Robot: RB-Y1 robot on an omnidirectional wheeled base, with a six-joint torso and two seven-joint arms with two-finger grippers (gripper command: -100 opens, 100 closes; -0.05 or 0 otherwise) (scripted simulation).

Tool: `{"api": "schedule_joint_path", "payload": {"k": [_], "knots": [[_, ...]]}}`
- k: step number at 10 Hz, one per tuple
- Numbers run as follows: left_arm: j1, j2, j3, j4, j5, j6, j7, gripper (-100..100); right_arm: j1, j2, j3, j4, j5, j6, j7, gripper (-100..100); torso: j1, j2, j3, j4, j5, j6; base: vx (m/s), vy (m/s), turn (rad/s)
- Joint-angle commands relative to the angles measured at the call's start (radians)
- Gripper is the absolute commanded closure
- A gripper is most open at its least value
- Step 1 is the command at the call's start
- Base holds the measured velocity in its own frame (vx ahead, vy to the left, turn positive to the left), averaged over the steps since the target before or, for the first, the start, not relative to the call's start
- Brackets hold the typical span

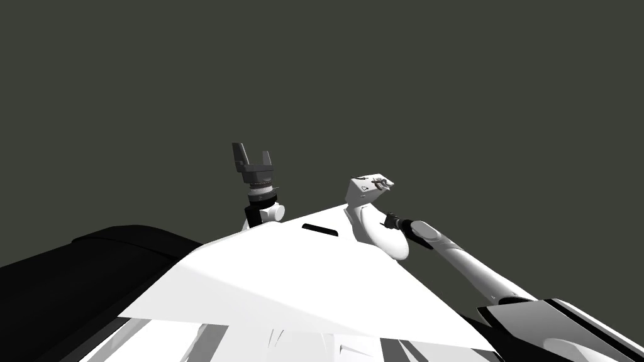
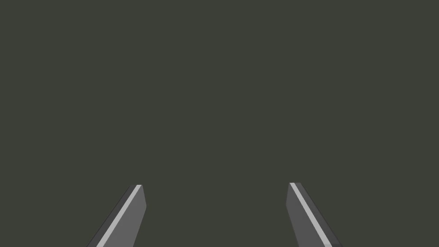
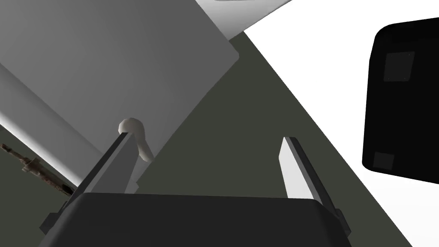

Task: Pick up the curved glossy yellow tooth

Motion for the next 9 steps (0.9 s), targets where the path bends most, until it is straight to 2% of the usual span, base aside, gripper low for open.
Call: {"api": "schedule_joint_path", "payload": {"k": [1,2,3,5,6,7,8,9], "knots": [[0.0,0.0,0.0,0.0,0.0,0.0,0.0,0,-0.03,-0.027,0.011,0.05,0.05,-0.003,-0.003,-100,0.0,0.0,0.0,0.0,0.0,0.0,0.068,0.021,0.267],[0.0,0.0,0.0,0.0,0.0,0.0,0.0,0,-0.03,-0.027,0.011,0.074,0.073,-0.003,-0.003,-100,0.001,-0.002,-0.001,0.0,0.0,-0.001,0.06,0.01,0.139],[0.0,0.0,0.0,0.0,0.0,0.0,0.0,0,-0.061,-0.052,0.017,0.135,0.096,-0.012,-0.009,-100,0.0,-0.002,-0.001,0.0,0.0,0.0,0.064,0.014,0.245],[0.0,0.0,0.0,0.0,0.0,0.0,0.0,0,-0.061,-0.052,0.017,0.135,0.125,-0.012,-0.009,-100,0.0,-0.002,-0.001,0.0,0.0,0.0,0.048,0.0,0.069],[0.0,0.0,0.0,0.0,0.0,0.0,0.0,0,-0.091,-0.074,0.023,0.19,0.161,-0.021,-0.015,-100,0.0,0.0,0.0,0.0,0.0,0.001,0.051,0.008,0.278],[0.0,0.0,0.0,0.0,0.0,0.0,0.0,0,-0.091,-0.074,0.023,0.174,0.175,-0.021,-0.015,-100,0.001,-0.001,0.0,0.0,0.0,-0.001,0.055,-0.005,0.171],[0.0,0.0,0.0,0.0,0.0,0.0,0.0,0,-0.091,-0.074,0.023,0.194,0.175,-0.021,-0.015,-100,0.0,-0.001,-0.001,0.0,0.0,0.0,0.027,-0.003,-0.024],[0.0,0.0,0.0,0.0,0.0,0.0,0.0,0,-0.119,-0.091,0.027,0.223,0.22,-0.03,-0.022,-100,0.0,0.001,0.0,0.0,0.0,0.001,0.057,0.002,0.267]]}}
